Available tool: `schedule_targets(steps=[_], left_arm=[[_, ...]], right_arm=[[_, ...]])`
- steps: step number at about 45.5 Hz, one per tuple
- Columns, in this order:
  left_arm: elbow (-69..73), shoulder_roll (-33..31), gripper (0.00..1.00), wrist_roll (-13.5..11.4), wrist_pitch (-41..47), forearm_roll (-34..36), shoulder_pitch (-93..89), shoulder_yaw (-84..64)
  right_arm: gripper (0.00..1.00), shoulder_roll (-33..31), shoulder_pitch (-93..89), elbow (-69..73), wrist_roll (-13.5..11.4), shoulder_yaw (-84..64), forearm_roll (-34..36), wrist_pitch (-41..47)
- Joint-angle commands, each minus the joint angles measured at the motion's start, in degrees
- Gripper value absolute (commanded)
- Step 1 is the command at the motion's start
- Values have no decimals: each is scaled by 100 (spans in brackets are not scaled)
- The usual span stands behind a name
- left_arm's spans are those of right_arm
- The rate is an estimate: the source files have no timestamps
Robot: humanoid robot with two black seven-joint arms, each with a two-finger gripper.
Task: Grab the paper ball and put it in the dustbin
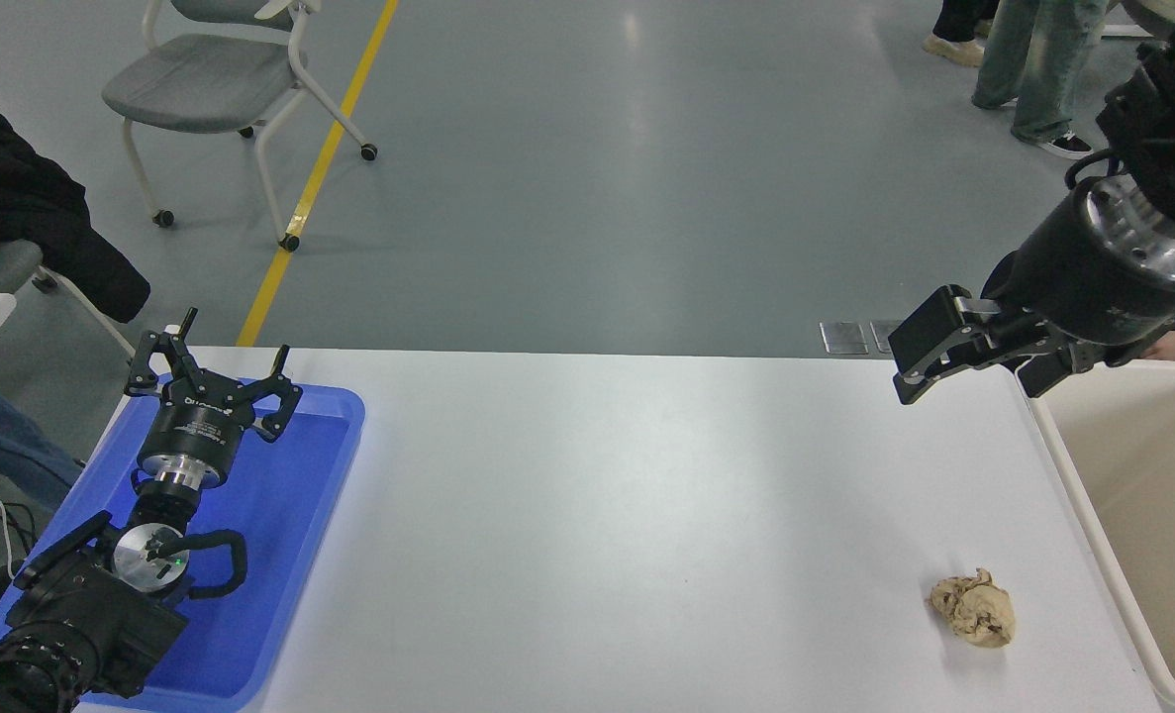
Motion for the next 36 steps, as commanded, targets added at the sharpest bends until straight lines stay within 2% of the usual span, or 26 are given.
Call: schedule_targets(steps=[1, 14, 25, 36], left_arm=[[-12, -39, 100, -12, 0, 2, 0, -3], [-12, -31, 100, 5, 0, 2, 0, 5], [-12, -31, 100, 5, 0, 2, 0, 5], [-12, -31, 100, 5, 0, 2, 0, 5]], right_arm=[[100, 100, -108, -27, 2, 29, 15, 0], [100, 38, -399, -194, 2, 20, -37, 0], [100, -287, -1083, -685, 11, 20, -284, 0], [100, -1182, -1875, -870, 2, 116, -1337, -17]])
